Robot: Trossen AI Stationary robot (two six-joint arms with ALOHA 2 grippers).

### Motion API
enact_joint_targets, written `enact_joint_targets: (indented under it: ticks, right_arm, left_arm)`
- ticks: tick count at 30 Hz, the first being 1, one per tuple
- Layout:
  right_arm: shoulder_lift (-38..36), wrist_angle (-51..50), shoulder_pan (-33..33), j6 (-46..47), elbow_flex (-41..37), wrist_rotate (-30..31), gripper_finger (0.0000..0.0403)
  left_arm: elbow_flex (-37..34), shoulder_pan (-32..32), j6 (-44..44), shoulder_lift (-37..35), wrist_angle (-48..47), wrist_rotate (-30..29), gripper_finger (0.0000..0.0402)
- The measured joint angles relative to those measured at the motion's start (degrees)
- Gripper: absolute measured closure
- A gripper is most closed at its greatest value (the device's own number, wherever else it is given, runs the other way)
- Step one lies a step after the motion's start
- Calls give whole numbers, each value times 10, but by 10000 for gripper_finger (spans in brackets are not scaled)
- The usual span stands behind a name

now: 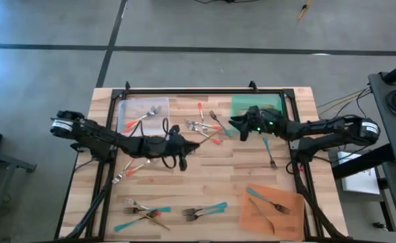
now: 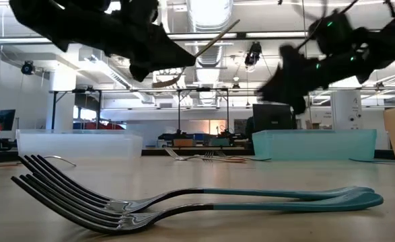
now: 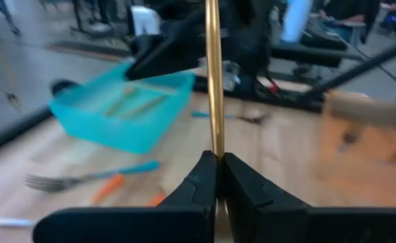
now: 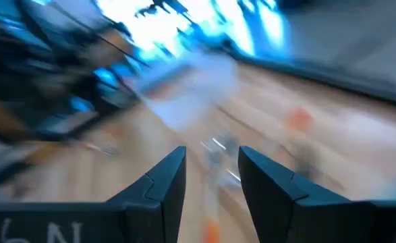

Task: Sort silverware by color (type)
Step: Put the golden fork into the green bin

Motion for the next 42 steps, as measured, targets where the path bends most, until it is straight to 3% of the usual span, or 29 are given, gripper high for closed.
enact_joint_targets:
  ticks: [3, 9, 11, 15, 21, 27, 36, 42]
  right_arm:
    - [-32, 35, 10, -10, -3, -4, 275]
    - [-76, -14, 12, 37, 27, -7, 275]
    - [-86, -32, 12, 69, 37, -32, 275]
    - [-94, -47, 25, 52, 52, -75, 275]
    - [-103, -47, 48, 33, 56, -70, 275]
    - [-90, -43, 49, 29, 56, -43, 275]
    - [-69, -37, 50, 27, 83, -43, 275]
    - [-70, -51, 50, 25, 90, -43, 290]
  left_arm:
    - [14, 20, 31, 12, 11, -1, 402]
    - [78, 53, 75, 55, 14, 0, 401]
    - [101, 64, 78, 79, 18, 0, 401]
    - [139, 78, 76, 132, 67, 0, 401]
    - [143, 90, 64, 172, 168, 0, 401]
    - [160, 91, 50, 192, 160, 0, 401]
    - [236, 90, 57, 241, 129, 10, 401]
    - [243, 90, 62, 246, 125, 10, 401]
